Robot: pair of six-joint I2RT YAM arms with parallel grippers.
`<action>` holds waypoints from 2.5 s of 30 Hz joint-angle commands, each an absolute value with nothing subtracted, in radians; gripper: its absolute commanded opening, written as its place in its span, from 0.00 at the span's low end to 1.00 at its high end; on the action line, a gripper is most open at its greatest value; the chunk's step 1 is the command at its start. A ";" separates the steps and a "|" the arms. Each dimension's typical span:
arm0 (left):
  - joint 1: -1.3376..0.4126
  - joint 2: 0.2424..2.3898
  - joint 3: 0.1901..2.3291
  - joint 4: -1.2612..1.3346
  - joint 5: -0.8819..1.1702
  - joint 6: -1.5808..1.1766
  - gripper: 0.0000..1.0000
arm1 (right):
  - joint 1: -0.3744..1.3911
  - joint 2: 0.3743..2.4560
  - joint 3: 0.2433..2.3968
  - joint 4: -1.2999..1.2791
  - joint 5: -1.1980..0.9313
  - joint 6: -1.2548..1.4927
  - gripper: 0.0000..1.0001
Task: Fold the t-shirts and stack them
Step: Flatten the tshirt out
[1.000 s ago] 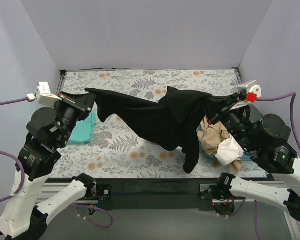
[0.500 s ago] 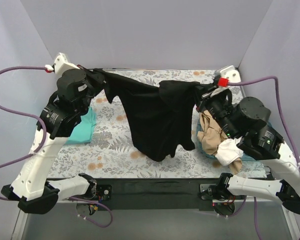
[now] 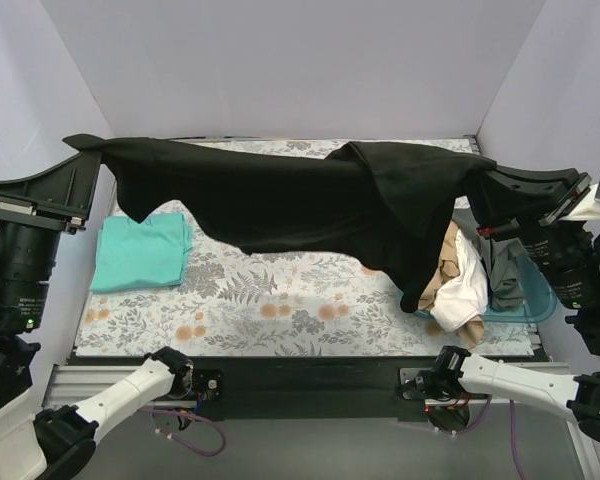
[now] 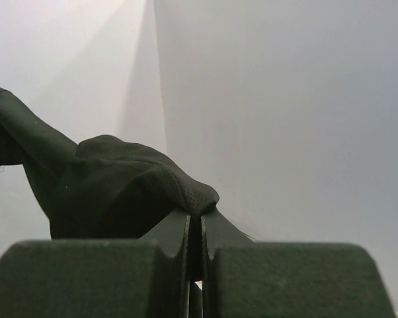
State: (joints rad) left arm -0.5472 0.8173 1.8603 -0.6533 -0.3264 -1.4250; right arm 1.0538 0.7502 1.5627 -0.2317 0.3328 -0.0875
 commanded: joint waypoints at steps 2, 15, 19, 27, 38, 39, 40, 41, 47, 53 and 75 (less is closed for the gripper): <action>-0.546 0.903 1.821 -0.673 -0.322 -1.394 0.00 | 1.049 0.814 1.572 -0.199 0.385 -0.098 0.01; -0.171 1.436 1.425 -0.776 -0.378 -1.597 0.42 | 0.559 1.489 1.517 -0.087 0.286 0.043 0.01; -0.156 1.567 1.427 -0.787 -0.359 -1.546 0.92 | 0.523 1.771 1.699 -0.182 0.143 0.018 0.62; -0.156 1.428 1.249 -0.608 -0.272 -1.491 0.94 | 0.526 1.810 1.692 -0.285 0.037 0.089 0.98; -0.202 1.543 1.166 -0.477 -0.018 -1.448 0.96 | 0.776 1.451 0.937 -0.167 0.155 0.400 0.98; -0.202 1.543 1.166 -0.473 -0.020 -1.447 0.96 | 0.787 1.445 0.907 -0.167 0.149 0.400 0.98; -0.234 1.574 1.170 -0.465 -0.024 -1.442 0.96 | 0.796 1.440 0.879 -0.157 0.144 0.423 0.98; -0.250 1.591 1.172 -0.460 -0.026 -1.442 0.96 | 0.814 1.445 0.858 -0.156 0.143 0.432 0.98; -0.336 1.719 1.183 -0.422 -0.002 -1.445 0.97 | 0.822 1.523 0.818 -0.160 0.167 0.443 0.98; -0.391 1.775 1.135 -0.396 -0.002 -1.456 0.98 | 0.799 1.595 0.864 -0.189 0.270 0.442 0.98; -0.745 1.785 0.896 -0.095 0.143 -1.729 0.98 | 0.443 2.102 1.464 -0.176 0.048 0.140 0.98</action>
